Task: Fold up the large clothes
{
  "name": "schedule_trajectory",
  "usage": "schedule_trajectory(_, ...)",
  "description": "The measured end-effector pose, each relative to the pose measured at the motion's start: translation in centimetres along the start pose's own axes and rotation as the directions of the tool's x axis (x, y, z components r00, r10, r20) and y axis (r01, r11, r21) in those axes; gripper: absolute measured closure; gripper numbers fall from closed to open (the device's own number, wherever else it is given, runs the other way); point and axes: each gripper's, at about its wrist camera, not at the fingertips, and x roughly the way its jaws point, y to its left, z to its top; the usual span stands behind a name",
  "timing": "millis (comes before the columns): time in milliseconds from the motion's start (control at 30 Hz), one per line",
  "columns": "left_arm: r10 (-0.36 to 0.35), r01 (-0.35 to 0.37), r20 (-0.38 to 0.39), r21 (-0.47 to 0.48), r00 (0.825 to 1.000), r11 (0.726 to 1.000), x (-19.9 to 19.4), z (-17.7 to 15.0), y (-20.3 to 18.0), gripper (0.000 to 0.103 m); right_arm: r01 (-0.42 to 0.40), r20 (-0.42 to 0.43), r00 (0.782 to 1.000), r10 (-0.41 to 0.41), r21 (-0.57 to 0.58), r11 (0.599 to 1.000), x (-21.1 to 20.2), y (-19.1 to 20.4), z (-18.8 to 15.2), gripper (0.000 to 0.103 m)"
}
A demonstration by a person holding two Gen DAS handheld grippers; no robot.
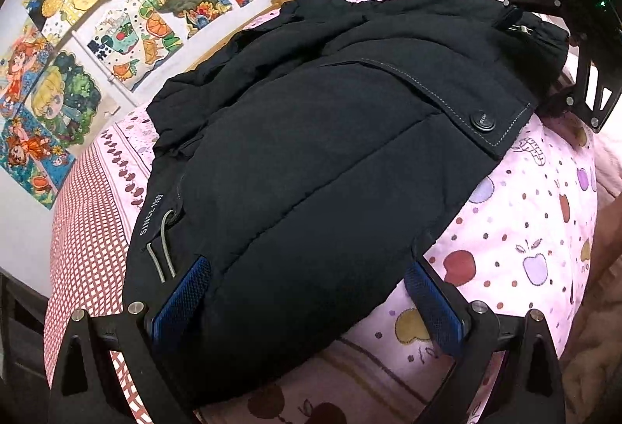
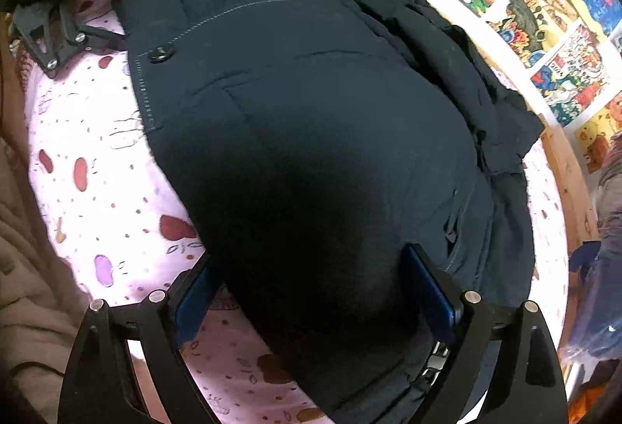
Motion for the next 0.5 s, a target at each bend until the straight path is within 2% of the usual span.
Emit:
schedule_trajectory(200,-0.034,0.034,0.015,-0.036,0.999,0.999,-0.2,-0.1,0.7,0.002,0.048,0.045,0.998,-0.048,-0.01,0.999,-0.5,0.0,0.1,0.015)
schedule_trajectory(400,-0.008,0.009,0.037,-0.011,0.999,1.0,-0.5,0.0,0.3,0.002,0.1,0.106,0.99,-0.098,-0.011,0.995,-1.6,-0.7,0.5,0.015)
schedule_trajectory(500,0.035,-0.038,0.074,0.034,0.997,0.999,-1.0,0.1,-0.3,0.002,0.114,0.128,0.985,-0.114,0.013,0.993,-2.3,-1.6,0.7,0.015)
